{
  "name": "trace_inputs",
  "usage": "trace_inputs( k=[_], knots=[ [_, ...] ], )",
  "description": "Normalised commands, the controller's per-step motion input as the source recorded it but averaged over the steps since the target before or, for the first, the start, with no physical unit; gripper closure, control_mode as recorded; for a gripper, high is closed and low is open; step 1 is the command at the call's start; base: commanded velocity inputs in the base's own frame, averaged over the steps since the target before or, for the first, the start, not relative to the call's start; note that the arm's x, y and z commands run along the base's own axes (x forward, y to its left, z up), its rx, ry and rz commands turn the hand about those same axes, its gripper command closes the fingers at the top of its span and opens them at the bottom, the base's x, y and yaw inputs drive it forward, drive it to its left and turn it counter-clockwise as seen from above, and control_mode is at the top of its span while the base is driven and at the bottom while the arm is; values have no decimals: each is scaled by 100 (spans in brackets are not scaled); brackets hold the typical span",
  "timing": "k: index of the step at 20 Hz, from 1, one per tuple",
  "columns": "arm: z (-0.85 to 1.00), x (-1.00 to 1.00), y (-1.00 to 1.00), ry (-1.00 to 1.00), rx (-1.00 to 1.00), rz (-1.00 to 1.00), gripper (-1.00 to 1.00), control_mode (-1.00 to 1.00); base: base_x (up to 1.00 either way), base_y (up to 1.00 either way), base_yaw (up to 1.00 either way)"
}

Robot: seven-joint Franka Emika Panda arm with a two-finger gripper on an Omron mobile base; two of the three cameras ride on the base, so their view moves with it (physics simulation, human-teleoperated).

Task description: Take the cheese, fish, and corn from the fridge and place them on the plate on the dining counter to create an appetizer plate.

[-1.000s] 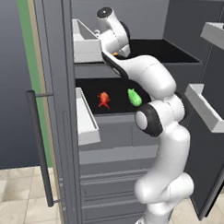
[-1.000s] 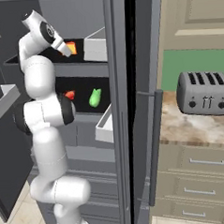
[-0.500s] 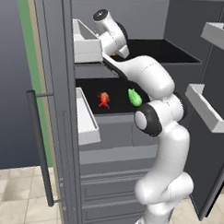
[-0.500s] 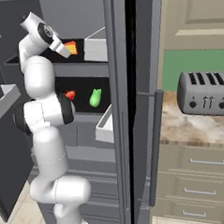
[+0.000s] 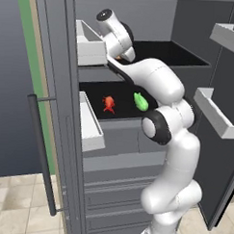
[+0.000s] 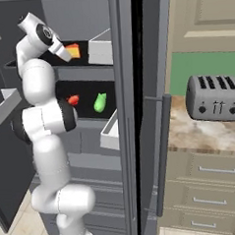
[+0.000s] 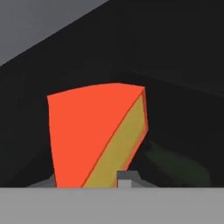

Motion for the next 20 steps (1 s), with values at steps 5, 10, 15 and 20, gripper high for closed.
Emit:
trace_inputs(
  k=[5,10,15,20],
  knots=[
    [-18,-85,0,-5,0,0,100,-100,0,0,0],
    [0,-83,-3,-12,0,0,100,-100,0,0,0],
    [-10,-78,-40,-25,0,0,100,-100,0,0,0],
    [-12,-70,-60,-21,0,0,100,-100,0,0,0]
  ],
)
